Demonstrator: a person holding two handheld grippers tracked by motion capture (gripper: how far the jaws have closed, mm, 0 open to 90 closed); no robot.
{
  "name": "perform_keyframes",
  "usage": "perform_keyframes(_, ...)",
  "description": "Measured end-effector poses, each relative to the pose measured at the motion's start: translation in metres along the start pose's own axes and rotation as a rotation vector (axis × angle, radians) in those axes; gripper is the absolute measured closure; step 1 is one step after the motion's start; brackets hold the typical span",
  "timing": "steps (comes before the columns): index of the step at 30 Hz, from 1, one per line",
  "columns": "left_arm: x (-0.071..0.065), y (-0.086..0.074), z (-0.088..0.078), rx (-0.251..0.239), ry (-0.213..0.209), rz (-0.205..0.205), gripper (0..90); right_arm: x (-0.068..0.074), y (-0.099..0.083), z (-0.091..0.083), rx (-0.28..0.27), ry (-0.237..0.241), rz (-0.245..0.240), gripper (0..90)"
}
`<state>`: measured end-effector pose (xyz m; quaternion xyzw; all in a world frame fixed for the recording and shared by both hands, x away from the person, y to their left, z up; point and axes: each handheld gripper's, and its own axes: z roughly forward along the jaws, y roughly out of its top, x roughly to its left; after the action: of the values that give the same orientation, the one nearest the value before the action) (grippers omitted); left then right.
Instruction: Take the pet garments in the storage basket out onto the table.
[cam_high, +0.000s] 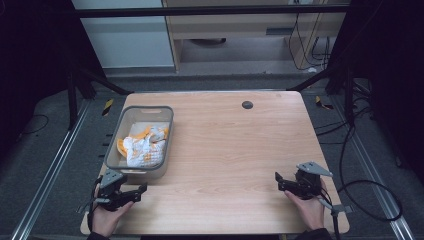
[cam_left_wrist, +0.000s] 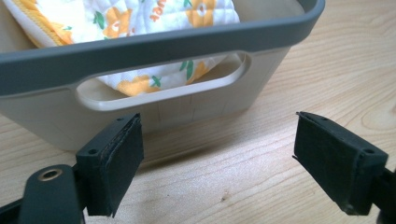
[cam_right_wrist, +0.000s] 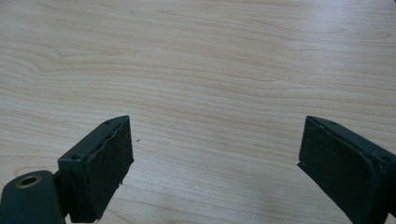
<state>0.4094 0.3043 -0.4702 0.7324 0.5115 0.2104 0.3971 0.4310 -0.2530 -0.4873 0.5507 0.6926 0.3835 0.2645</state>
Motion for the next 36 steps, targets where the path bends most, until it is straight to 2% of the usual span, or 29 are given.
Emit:
perform_keyframes(5,-0.001,0.002,-0.003,-0.008,0.003,-0.012,16.1,0.005,0.001,0.001,0.011,0.006,-0.028,10.0)
perform_keyframes(6,-0.001,0.002,-0.006,-0.019,-0.001,-0.024,16.2,0.006,0.001,0.000,0.013,0.002,-0.036,10.1)
perform_keyframes(13,-0.002,0.008,-0.012,-0.044,-0.011,-0.033,16.3,0.007,0.000,-0.002,0.014,-0.004,-0.044,10.4)
perform_keyframes(15,-0.001,0.012,-0.014,-0.052,-0.018,-0.046,16.4,0.008,0.000,-0.001,0.020,-0.005,-0.049,10.4)
perform_keyframes(22,-0.004,0.022,-0.020,-0.079,-0.023,-0.047,16.6,0.010,-0.001,0.000,0.022,-0.004,-0.067,10.4)
perform_keyframes(28,-0.007,0.037,-0.024,-0.100,-0.033,-0.032,16.7,0.011,-0.002,0.003,0.035,-0.010,-0.079,10.5)
perform_keyframes(36,-0.004,0.054,-0.029,-0.121,-0.029,-0.032,16.8,0.011,-0.002,0.004,0.036,-0.015,-0.089,10.5)
